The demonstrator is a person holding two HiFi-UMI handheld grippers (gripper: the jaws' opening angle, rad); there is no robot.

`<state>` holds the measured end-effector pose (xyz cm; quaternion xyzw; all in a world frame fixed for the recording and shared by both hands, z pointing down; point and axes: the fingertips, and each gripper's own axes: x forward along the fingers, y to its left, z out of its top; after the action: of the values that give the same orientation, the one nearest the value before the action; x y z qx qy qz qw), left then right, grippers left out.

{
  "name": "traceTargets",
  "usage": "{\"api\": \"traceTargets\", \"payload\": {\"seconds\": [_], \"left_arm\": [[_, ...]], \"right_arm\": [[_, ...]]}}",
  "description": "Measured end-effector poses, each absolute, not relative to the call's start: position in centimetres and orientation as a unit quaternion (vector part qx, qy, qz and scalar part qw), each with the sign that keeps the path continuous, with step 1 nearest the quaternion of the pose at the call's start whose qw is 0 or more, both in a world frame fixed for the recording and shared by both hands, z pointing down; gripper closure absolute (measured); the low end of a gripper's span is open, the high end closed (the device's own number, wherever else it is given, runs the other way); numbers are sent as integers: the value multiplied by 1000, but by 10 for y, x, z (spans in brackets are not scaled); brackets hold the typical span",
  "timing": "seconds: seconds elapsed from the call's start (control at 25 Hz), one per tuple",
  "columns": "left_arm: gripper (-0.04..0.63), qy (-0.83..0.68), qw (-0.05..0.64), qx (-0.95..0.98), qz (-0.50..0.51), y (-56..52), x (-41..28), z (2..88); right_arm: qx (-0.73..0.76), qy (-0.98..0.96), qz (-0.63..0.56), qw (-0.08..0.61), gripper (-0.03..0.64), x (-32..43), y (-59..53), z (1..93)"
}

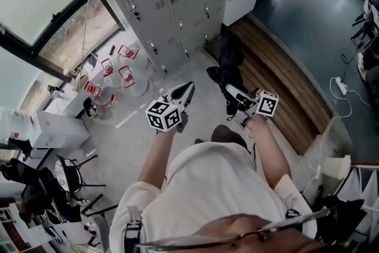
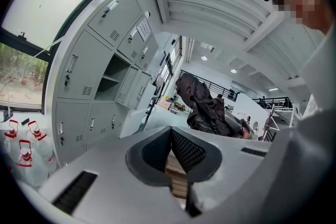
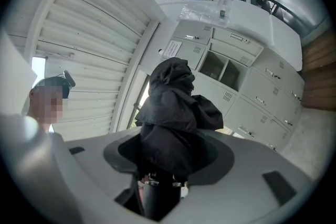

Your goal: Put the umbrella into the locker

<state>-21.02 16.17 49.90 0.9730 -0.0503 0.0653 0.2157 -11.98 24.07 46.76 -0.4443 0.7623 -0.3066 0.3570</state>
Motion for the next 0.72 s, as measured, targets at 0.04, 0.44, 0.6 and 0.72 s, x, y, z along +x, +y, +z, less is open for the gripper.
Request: {"api": "traceTargets", "payload": {"seconds": [0.04, 0.44, 0.6, 0.72], "left_arm": [[592, -49, 216, 973, 64, 161, -210, 499], [592, -59, 214, 973, 61, 137, -192, 500], [591, -70, 214, 973, 59, 118, -174, 500], [592, -78, 212, 972, 59, 101, -158, 499]], "right_arm": [[-446, 761, -307, 357, 380, -120, 240, 469], [-440, 765, -306, 357, 380, -97, 215, 469], [-432, 768, -310, 357, 380, -77, 194, 470], [-425, 774, -311, 351, 380, -62, 176, 469]]}}
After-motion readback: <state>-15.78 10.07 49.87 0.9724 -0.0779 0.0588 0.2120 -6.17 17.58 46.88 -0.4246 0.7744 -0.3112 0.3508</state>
